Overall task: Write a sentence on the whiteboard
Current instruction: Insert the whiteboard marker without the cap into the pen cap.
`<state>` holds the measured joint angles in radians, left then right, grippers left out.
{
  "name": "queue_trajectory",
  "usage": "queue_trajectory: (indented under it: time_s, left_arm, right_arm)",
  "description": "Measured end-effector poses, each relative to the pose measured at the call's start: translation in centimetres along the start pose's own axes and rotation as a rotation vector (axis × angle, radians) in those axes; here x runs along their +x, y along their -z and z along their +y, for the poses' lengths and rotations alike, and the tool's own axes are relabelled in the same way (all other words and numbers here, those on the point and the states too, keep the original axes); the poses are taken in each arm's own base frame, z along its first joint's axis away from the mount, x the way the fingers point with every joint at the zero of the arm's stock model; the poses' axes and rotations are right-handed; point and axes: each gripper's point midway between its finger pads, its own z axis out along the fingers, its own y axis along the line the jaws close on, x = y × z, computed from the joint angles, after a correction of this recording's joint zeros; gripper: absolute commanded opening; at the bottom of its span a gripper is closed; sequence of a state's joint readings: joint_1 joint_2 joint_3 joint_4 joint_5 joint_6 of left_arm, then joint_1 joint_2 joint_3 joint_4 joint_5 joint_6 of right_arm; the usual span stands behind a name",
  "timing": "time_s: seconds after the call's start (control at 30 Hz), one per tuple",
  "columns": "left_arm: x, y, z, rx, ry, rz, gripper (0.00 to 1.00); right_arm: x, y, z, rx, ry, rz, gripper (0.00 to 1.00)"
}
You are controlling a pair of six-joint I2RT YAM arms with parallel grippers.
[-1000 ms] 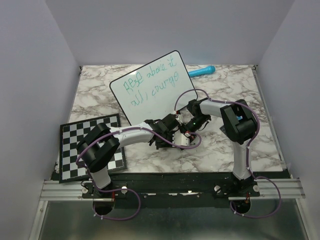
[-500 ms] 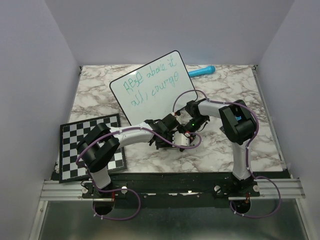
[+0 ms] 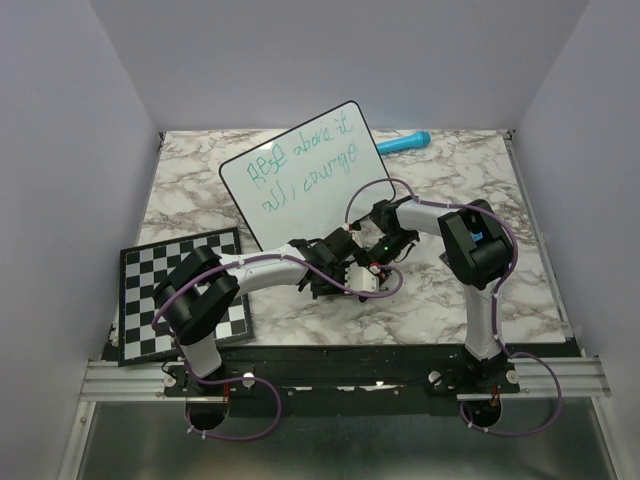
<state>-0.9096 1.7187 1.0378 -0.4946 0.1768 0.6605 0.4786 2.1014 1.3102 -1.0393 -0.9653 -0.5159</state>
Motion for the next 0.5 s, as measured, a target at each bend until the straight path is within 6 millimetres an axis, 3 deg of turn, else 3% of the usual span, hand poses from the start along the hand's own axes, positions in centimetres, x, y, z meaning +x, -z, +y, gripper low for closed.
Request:
queue_trajectory:
  time_s: [0.5]
  left_arm:
    - [0.14,-0.03,-0.13,-0.001,0.0,-0.002,0.0]
  right_arm:
    - [-0.06,0.12,-0.15,0.01,0.002,-0.003,0.01]
